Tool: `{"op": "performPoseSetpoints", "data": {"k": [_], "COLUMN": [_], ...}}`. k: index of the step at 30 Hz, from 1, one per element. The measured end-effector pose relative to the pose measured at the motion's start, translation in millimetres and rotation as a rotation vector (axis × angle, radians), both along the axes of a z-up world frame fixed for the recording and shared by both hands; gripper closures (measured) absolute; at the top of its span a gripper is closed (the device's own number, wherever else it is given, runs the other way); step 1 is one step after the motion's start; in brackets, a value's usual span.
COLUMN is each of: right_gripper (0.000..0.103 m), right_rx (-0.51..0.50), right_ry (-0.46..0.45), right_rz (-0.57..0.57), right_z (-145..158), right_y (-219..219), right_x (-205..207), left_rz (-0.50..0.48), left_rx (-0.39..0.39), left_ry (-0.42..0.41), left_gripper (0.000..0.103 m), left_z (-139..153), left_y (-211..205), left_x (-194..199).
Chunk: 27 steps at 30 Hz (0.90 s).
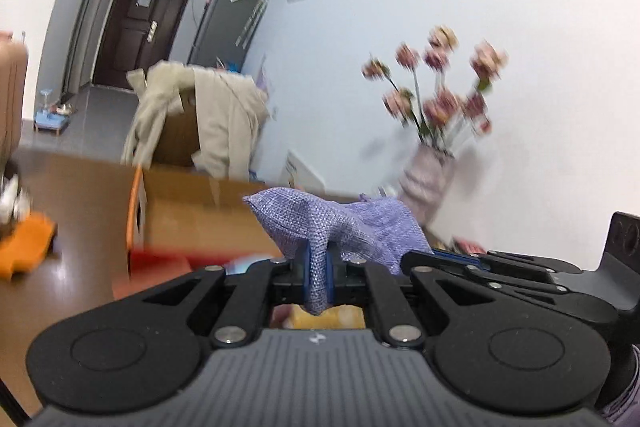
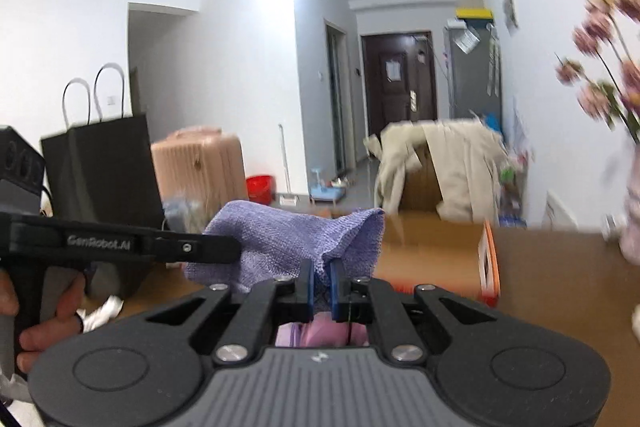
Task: Organize soft objects
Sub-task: 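Carry the bag with both grippers into the cardboard box and open them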
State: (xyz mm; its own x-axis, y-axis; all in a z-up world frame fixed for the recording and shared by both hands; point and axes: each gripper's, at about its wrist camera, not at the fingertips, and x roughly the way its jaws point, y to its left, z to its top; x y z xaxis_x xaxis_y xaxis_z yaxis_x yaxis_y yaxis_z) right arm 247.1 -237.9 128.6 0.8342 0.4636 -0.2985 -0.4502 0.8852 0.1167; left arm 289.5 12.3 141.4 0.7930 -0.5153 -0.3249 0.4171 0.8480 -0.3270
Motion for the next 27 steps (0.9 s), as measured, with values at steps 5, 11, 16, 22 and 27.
{"op": "performPoseSetpoints", "data": {"k": [5, 11, 16, 22, 27], "right_gripper": [0.096, 0.096, 0.096, 0.095, 0.087], "right_rx": [0.016, -0.003, -0.060, -0.123, -0.096], "right_ry": [0.062, 0.224, 0.384, 0.532, 0.566], "right_rz": [0.038, 0.018, -0.023, -0.039, -0.027], "right_z": [43, 36, -24, -103, -114], "right_y": [13, 39, 69, 94, 95], "right_x": [111, 256, 354, 403, 410], "left_rz": [0.033, 0.078, 0.145, 0.172, 0.169], "left_rx": [0.029, 0.072, 0.132, 0.243, 0.262], "left_ry": [0.037, 0.159, 0.310, 0.351, 0.329], "left_gripper": [0.095, 0.095, 0.095, 0.092, 0.070], "left_z": [35, 15, -54, -103, -95], "left_y": [3, 16, 18, 14, 18], "left_x": [103, 237, 323, 346, 341]}}
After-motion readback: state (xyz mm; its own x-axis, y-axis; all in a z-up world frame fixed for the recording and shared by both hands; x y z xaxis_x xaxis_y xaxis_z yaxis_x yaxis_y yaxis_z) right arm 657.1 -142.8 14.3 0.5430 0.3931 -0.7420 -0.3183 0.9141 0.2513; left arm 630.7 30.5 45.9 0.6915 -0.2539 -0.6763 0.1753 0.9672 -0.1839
